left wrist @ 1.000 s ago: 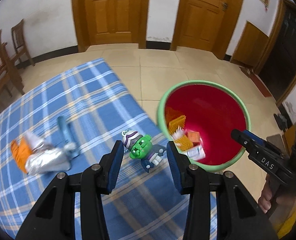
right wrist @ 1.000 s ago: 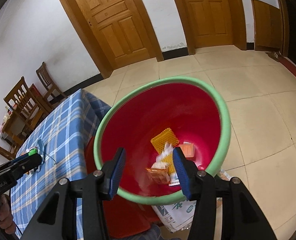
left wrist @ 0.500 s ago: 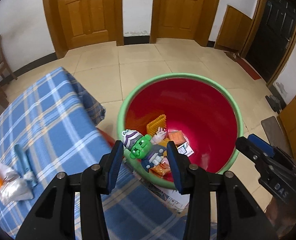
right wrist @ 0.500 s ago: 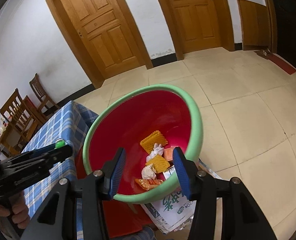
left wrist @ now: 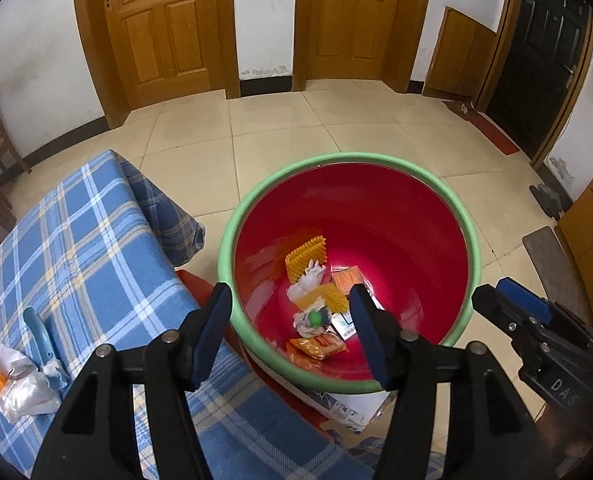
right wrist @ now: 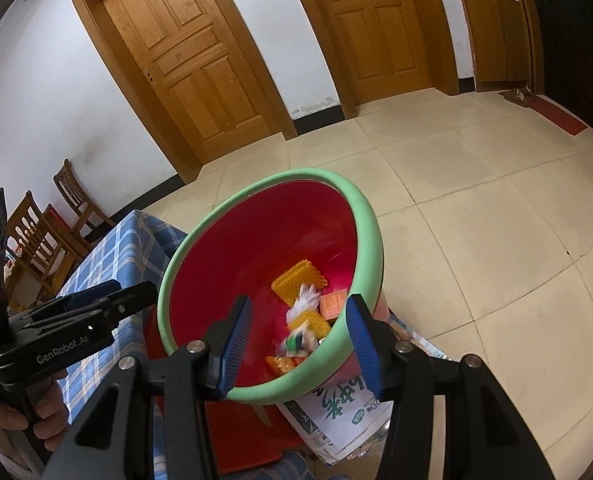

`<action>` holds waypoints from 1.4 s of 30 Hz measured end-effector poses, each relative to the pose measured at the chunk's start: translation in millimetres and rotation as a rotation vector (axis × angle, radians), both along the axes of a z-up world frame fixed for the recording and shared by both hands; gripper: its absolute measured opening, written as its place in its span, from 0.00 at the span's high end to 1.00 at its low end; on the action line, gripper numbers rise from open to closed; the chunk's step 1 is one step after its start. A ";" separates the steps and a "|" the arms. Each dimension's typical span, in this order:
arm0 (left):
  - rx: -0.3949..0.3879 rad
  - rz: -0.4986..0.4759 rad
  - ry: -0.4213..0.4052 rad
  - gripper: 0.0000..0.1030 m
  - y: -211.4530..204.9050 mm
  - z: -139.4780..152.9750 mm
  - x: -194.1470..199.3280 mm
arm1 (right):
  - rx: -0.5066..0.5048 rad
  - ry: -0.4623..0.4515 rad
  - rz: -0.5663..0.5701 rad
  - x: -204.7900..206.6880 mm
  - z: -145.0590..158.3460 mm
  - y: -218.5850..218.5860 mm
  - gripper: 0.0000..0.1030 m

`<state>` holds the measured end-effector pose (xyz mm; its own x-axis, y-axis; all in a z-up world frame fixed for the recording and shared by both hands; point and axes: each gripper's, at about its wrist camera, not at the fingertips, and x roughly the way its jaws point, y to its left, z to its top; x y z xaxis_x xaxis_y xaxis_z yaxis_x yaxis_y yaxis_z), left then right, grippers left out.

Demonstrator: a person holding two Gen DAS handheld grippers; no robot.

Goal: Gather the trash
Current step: 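Move the left tool back over the table toward the orange and silver bags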

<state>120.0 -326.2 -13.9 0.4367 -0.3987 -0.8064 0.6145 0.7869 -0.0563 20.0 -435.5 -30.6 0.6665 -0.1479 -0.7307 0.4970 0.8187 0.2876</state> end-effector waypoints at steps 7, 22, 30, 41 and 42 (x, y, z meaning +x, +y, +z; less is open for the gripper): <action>-0.025 0.031 0.013 0.41 17.8 8.0 -4.6 | -0.003 -0.012 0.009 -2.2 6.8 6.6 0.47; -0.059 0.177 -0.001 0.41 95.3 26.3 -5.3 | 0.013 -0.025 0.058 3.8 14.7 32.5 0.32; -0.065 0.292 -0.017 0.40 149.9 30.7 6.6 | 0.014 -0.018 0.084 11.4 17.1 47.8 0.30; -0.047 0.441 -0.029 0.40 226.4 24.1 20.9 | 0.000 -0.003 0.115 20.2 19.7 70.1 0.30; -0.045 0.458 -0.034 0.40 234.2 23.6 22.6 | -0.001 -0.002 0.116 20.5 19.9 72.1 0.30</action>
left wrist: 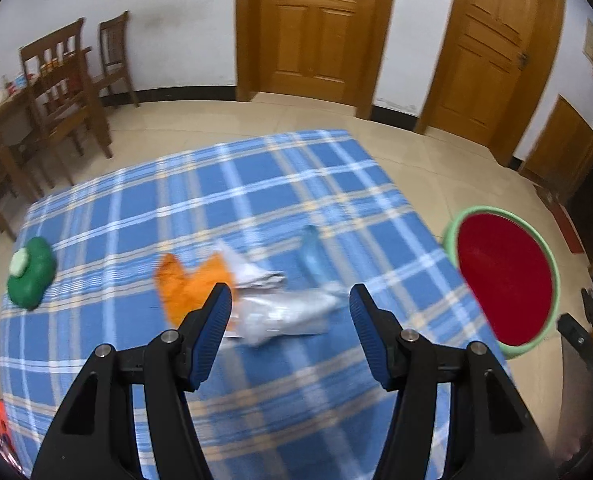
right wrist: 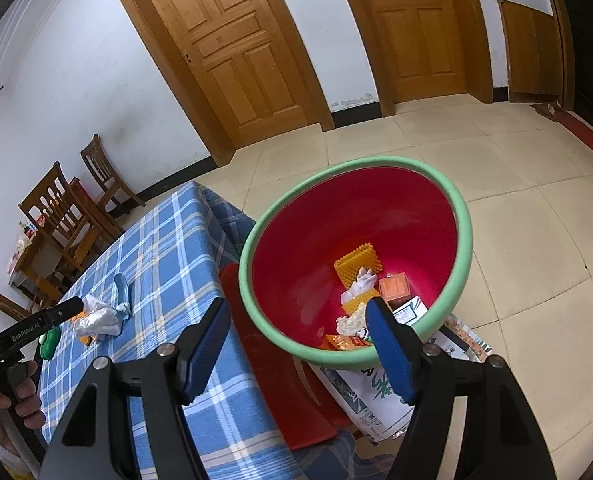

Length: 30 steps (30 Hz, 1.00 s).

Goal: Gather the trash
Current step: 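Move the left tool back over the table toward the orange and silver bags, then grasp the orange mesh bag with the left tool while the right tool moves toward the silver bag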

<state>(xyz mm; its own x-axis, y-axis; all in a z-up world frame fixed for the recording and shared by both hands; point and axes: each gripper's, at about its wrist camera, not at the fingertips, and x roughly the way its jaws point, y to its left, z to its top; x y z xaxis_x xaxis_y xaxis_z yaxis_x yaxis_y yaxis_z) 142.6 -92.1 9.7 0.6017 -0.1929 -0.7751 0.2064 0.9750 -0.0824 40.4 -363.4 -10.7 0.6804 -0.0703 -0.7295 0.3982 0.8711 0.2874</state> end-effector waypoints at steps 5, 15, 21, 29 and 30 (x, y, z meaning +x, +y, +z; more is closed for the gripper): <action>0.014 0.076 -0.006 0.40 32.5 -5.4 9.7 | -0.007 0.008 0.009 2.9 2.0 8.7 0.29; 0.004 0.149 0.053 0.40 67.7 -36.5 35.9 | -0.024 0.019 0.026 10.4 4.8 24.8 0.29; -0.072 0.126 0.061 0.40 72.9 -46.9 42.1 | -0.031 0.032 0.035 13.2 3.6 32.2 0.29; -0.146 0.141 0.109 0.40 75.7 -60.4 51.8 | -0.033 0.049 0.046 17.3 1.6 39.1 0.29; -0.155 0.143 0.111 0.40 76.9 -61.6 51.7 | -0.034 0.050 0.048 17.9 1.6 39.8 0.29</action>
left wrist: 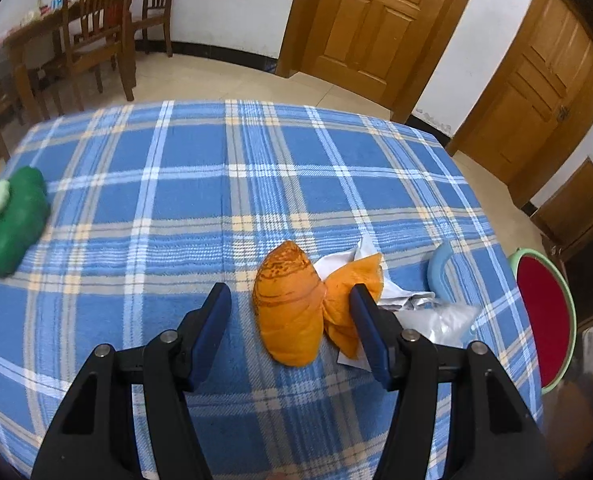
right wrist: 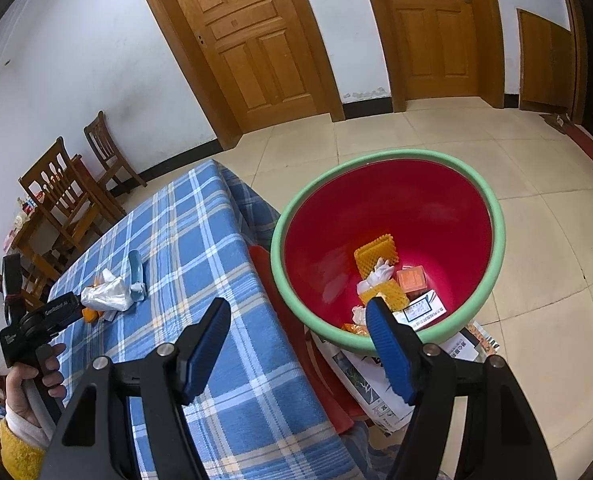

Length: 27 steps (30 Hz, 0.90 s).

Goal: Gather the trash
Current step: 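Grasp the orange mesh bag with the left tool while the right tool moves toward the silver bag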

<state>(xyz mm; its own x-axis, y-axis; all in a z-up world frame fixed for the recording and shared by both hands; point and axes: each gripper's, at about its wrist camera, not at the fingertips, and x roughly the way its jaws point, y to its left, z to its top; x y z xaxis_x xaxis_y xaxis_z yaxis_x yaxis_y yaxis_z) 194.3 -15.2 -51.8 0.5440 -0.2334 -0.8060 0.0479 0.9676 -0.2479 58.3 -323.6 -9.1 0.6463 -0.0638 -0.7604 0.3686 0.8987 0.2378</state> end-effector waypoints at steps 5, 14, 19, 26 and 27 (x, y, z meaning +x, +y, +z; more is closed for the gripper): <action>-0.039 -0.015 -0.007 0.53 -0.5 -0.7 -1.3 | -0.003 0.006 0.010 4.5 -1.4 4.2 0.29; -0.125 -0.007 -0.004 0.64 10.4 1.1 -12.8 | -0.003 0.017 0.048 14.1 -3.7 18.0 0.29; -0.142 0.008 -0.035 0.64 18.4 15.1 -26.0 | -0.018 0.012 0.090 23.7 0.9 32.4 0.29; -0.097 0.049 -0.076 0.64 34.6 30.8 -47.8 | -0.015 0.009 0.171 41.9 2.2 60.5 0.29; -0.093 0.056 -0.076 0.64 37.6 31.9 -49.8 | -0.015 0.008 0.181 44.2 2.3 64.1 0.29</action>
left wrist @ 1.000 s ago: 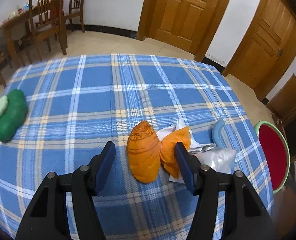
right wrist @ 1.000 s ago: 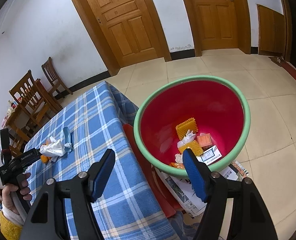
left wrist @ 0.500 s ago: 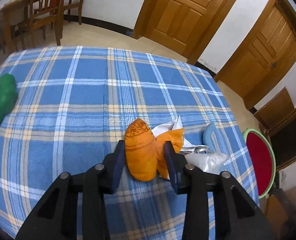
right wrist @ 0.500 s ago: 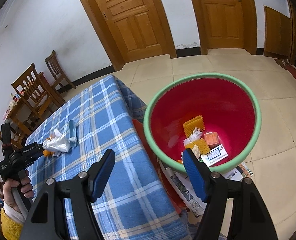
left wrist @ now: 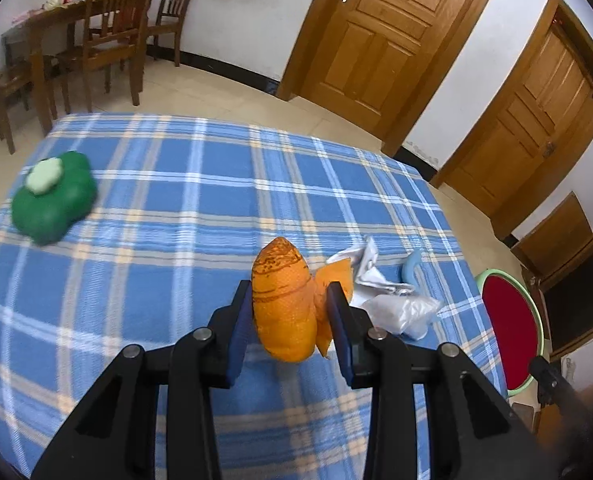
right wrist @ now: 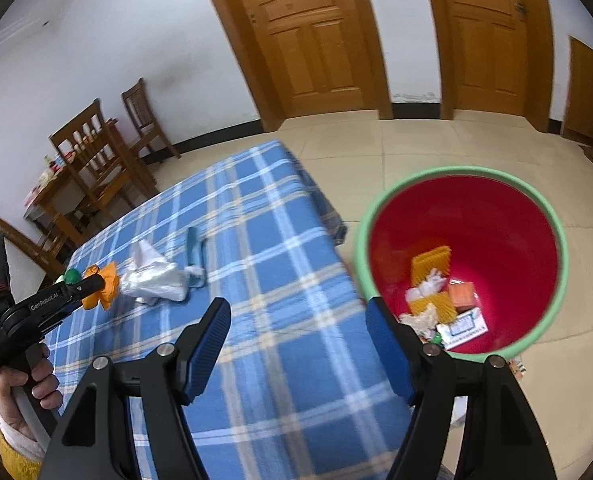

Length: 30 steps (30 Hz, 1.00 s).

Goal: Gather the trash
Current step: 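Grasp the orange mesh bag with the left tool while the right tool moves toward the silver bag, then grasp the silver plastic bag with the right tool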

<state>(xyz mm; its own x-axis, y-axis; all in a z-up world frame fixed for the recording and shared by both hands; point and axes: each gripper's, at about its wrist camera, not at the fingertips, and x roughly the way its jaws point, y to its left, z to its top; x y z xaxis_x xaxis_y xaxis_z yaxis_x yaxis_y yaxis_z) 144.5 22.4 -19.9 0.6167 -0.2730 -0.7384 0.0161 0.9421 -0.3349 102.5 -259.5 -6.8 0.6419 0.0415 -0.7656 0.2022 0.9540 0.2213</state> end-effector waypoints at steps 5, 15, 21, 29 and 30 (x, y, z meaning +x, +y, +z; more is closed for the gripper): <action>0.036 0.040 -0.003 0.64 14.7 1.2 -15.7 | 0.007 -0.002 0.055 13.8 -1.1 21.3 0.29; 0.112 0.126 0.010 0.64 40.4 -8.5 -32.9 | 0.033 0.025 0.180 47.0 -15.9 75.6 0.29; 0.106 0.147 0.020 0.64 51.1 -16.9 -37.4 | 0.036 0.049 0.236 70.3 -28.5 107.6 0.23; 0.091 0.151 0.029 0.64 56.7 -23.5 -38.9 | 0.019 0.091 0.249 96.8 -48.7 130.9 0.23; 0.092 0.152 0.029 0.64 56.7 -23.6 -38.9 | 0.020 0.094 0.244 99.3 -51.0 131.2 0.23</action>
